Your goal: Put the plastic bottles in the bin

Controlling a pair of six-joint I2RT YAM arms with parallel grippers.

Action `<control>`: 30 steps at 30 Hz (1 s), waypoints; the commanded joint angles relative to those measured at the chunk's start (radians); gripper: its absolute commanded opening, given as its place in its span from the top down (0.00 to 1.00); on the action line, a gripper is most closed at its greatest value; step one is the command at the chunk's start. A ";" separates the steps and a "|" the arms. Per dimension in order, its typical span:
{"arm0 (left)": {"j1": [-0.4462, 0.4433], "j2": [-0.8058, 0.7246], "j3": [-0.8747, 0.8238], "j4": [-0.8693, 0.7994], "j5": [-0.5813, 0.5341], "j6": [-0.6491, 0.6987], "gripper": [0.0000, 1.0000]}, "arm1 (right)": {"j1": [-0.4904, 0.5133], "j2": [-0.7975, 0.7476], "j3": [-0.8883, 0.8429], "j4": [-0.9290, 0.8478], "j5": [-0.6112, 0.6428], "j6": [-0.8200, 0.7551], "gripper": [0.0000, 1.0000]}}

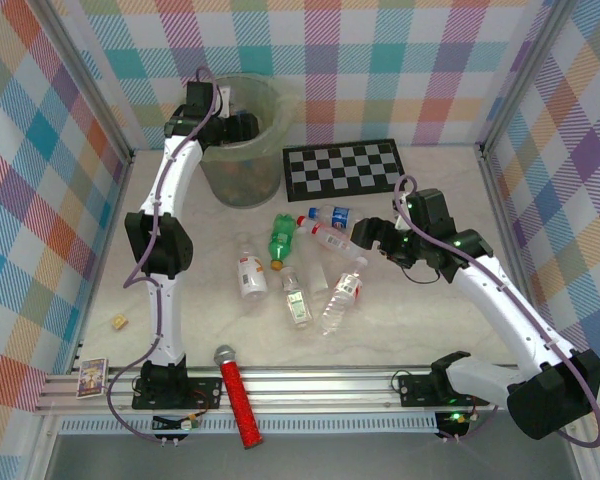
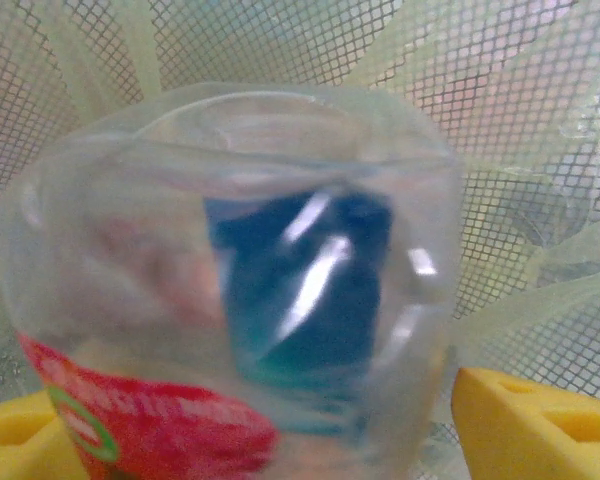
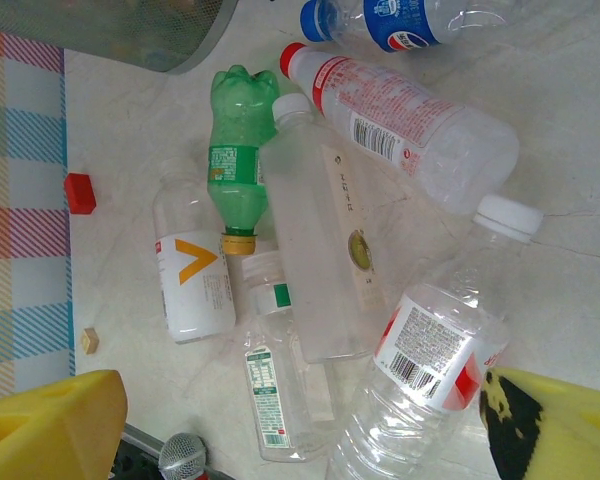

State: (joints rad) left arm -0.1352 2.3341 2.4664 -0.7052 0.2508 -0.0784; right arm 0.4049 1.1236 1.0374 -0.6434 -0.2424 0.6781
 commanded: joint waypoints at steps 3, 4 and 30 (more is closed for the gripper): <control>-0.006 -0.107 -0.008 -0.012 0.032 0.031 0.11 | -0.005 -0.035 -0.044 -0.007 0.020 0.033 0.07; -0.006 -0.117 -0.008 -0.009 0.031 0.034 0.08 | -0.005 -0.041 -0.051 -0.017 0.025 0.039 0.06; -0.046 -0.756 -0.646 0.223 0.012 0.003 0.02 | 0.054 0.076 -0.299 0.178 0.104 0.383 0.01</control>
State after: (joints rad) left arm -0.1566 1.7008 1.9396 -0.5732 0.2684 -0.0456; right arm 0.4496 1.1763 0.7578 -0.5228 -0.1619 0.9794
